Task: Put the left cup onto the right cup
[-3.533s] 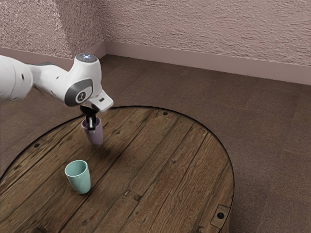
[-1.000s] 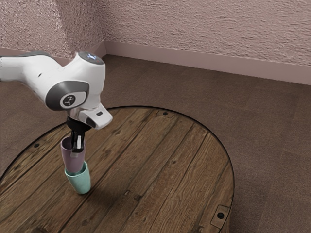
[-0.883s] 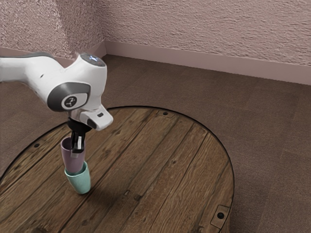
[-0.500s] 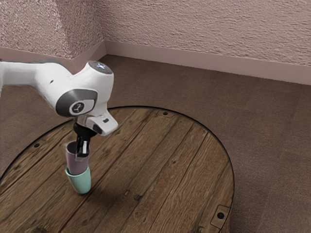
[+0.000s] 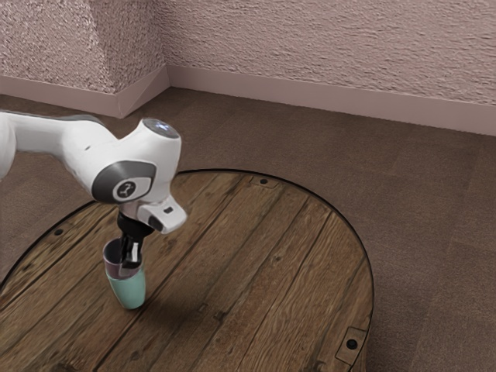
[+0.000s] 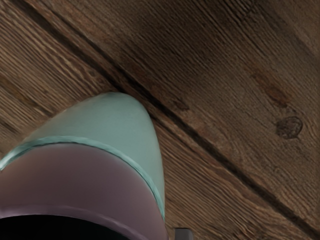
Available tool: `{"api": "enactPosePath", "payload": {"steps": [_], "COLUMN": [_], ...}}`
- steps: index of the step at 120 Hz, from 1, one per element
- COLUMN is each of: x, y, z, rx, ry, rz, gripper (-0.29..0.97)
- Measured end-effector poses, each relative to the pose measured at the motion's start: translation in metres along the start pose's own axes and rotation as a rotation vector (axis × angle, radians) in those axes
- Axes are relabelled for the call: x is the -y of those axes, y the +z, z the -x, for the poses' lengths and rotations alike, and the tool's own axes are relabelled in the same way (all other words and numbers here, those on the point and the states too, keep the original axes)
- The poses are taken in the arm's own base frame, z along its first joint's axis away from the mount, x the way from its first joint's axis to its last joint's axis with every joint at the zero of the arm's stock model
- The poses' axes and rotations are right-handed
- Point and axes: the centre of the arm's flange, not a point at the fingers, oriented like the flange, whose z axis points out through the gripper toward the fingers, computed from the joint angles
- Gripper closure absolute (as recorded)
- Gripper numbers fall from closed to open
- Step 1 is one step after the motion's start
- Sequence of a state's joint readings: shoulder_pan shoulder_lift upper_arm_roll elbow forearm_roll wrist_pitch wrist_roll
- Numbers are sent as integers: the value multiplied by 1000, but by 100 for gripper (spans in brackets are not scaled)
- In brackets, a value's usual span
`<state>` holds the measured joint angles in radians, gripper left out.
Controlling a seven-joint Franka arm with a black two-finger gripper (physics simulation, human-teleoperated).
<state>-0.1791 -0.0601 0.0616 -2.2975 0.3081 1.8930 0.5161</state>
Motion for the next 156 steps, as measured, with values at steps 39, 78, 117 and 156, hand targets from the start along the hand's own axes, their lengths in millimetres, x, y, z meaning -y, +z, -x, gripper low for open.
{"api": "enactPosePath", "payload": {"steps": [39, 78, 117, 156], "x": [0, 3, 41, 60], "y": [-5, -26, -89, -185], "z": [3, 9, 27, 45], "rx": [-26, -72, -200, -321], "ry": [-14, -30, -96, -94], "rz": [4, 1, 6, -41], "gripper": [41, 9, 2, 0]}}
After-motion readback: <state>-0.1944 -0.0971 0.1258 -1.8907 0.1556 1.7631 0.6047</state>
